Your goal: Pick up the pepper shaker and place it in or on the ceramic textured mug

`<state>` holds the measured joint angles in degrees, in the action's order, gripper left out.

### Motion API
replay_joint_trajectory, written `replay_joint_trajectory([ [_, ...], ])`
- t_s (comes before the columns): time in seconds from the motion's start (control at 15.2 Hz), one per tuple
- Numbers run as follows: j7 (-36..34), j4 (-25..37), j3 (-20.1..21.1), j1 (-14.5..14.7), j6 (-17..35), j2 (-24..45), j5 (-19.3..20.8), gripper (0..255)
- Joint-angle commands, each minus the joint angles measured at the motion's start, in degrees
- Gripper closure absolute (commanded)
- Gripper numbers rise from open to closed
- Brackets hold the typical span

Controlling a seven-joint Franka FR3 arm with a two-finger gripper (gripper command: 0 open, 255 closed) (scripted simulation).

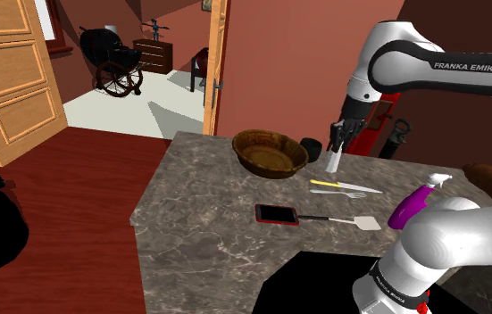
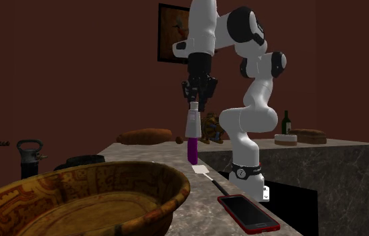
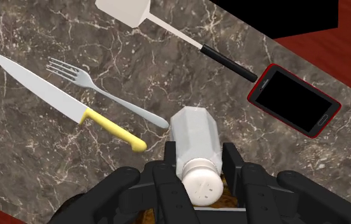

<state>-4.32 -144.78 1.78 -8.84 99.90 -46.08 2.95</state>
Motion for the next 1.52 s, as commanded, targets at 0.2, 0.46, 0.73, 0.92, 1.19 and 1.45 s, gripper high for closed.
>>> replay_joint_trajectory([
  [0.2,3.5,6.2,-3.2,-1.6,1.7,7.7,2.1,255],
  [0.46,6.8,12.8,-6.1,-2.7,3.4,15.6,3.4,255],
  [0.73,10.2,20.3,-8.8,-3.5,4.2,23.6,3.8,255],
  [0.92,12.8,26.6,-10.6,-4.1,4.2,29.7,3.5,255],
  [1.19,16.5,36.0,-12.8,-4.9,3.3,38.1,2.4,255],
  [1.45,20.1,46.9,-14.6,-6.2,1.4,47.0,0.4,255],
])
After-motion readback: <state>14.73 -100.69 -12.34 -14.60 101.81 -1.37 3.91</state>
